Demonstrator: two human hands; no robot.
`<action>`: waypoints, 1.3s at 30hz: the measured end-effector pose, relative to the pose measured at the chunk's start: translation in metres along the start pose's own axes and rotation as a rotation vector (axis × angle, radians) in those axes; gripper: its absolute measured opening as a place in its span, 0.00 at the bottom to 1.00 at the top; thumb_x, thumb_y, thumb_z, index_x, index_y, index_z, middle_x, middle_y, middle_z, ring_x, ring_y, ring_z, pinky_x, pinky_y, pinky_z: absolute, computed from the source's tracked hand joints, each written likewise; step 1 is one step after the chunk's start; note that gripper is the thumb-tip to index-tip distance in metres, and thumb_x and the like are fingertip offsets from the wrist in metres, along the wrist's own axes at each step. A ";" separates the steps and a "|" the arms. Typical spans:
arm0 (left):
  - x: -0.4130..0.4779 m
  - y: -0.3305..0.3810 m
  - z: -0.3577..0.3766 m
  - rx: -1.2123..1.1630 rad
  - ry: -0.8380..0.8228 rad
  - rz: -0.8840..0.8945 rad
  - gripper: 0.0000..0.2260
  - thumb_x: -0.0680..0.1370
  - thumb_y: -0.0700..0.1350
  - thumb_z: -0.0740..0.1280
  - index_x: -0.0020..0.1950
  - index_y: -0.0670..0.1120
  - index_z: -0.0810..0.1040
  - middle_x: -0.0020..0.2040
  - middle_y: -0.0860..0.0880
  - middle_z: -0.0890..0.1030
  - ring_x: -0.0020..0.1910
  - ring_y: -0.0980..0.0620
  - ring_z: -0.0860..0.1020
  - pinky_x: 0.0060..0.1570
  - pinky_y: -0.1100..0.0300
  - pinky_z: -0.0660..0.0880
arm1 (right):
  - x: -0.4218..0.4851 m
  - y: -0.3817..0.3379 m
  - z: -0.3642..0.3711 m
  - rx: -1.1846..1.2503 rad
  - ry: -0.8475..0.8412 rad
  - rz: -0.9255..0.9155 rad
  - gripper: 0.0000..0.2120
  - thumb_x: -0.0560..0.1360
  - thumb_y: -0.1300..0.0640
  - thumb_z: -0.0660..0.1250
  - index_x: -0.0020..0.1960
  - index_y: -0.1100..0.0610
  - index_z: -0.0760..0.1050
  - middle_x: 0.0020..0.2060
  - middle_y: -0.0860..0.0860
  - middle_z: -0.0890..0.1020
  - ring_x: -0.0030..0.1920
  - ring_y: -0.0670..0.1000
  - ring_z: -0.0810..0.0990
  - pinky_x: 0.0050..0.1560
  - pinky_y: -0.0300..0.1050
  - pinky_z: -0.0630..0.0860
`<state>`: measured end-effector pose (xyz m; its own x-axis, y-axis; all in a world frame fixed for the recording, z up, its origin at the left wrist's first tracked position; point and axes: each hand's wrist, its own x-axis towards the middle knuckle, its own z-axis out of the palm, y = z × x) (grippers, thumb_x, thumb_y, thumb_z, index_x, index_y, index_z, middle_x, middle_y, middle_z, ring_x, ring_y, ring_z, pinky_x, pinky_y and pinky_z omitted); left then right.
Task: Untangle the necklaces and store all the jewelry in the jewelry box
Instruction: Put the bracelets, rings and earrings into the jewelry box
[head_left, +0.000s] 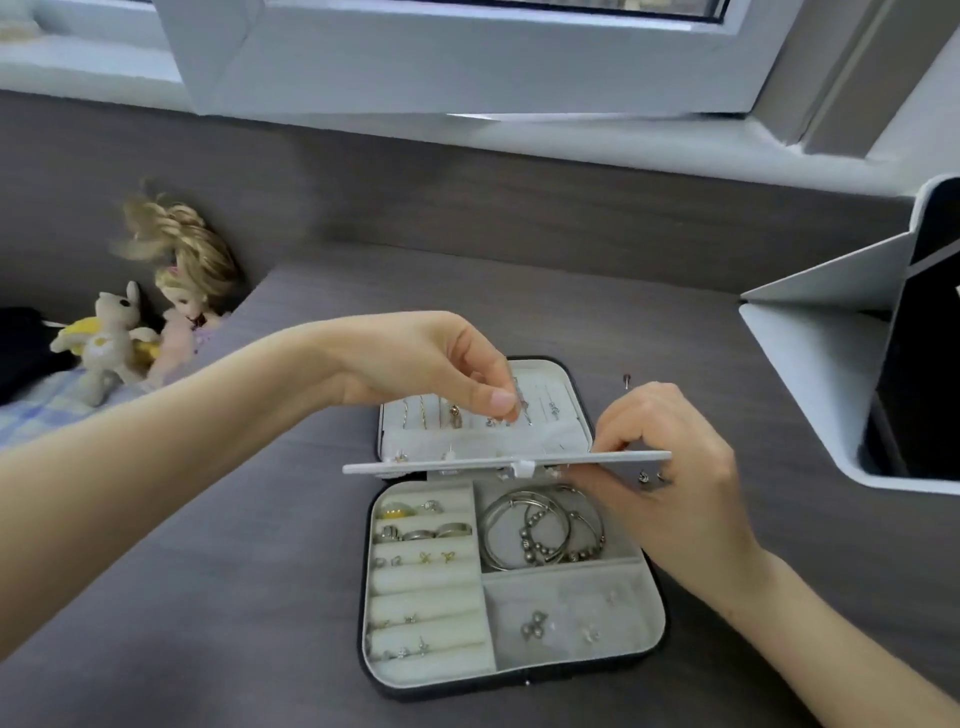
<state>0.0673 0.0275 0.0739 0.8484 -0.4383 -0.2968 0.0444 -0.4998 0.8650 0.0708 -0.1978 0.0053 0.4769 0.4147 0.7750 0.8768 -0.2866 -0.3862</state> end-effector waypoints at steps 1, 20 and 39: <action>0.006 -0.001 0.002 0.007 -0.029 0.001 0.03 0.68 0.48 0.71 0.36 0.52 0.84 0.39 0.53 0.80 0.39 0.59 0.76 0.44 0.67 0.71 | -0.001 0.001 0.000 -0.005 0.004 -0.011 0.16 0.72 0.52 0.71 0.33 0.63 0.74 0.32 0.52 0.76 0.36 0.47 0.72 0.39 0.42 0.71; 0.033 -0.015 0.013 -0.098 -0.243 0.135 0.06 0.71 0.42 0.69 0.37 0.50 0.84 0.40 0.56 0.80 0.43 0.57 0.76 0.52 0.62 0.73 | -0.009 0.003 0.004 -0.036 0.056 -0.033 0.15 0.71 0.54 0.72 0.33 0.64 0.75 0.30 0.55 0.77 0.36 0.50 0.73 0.38 0.48 0.71; 0.032 -0.017 0.013 -0.088 -0.236 0.150 0.01 0.69 0.46 0.72 0.38 0.51 0.84 0.40 0.56 0.80 0.43 0.56 0.76 0.51 0.62 0.73 | -0.009 0.003 0.005 -0.053 0.075 -0.036 0.16 0.72 0.53 0.70 0.33 0.64 0.75 0.30 0.54 0.77 0.37 0.48 0.73 0.41 0.45 0.72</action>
<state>0.0864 0.0125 0.0442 0.7035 -0.6689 -0.2402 -0.0178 -0.3544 0.9349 0.0693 -0.1981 -0.0050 0.4370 0.3602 0.8242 0.8879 -0.3188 -0.3315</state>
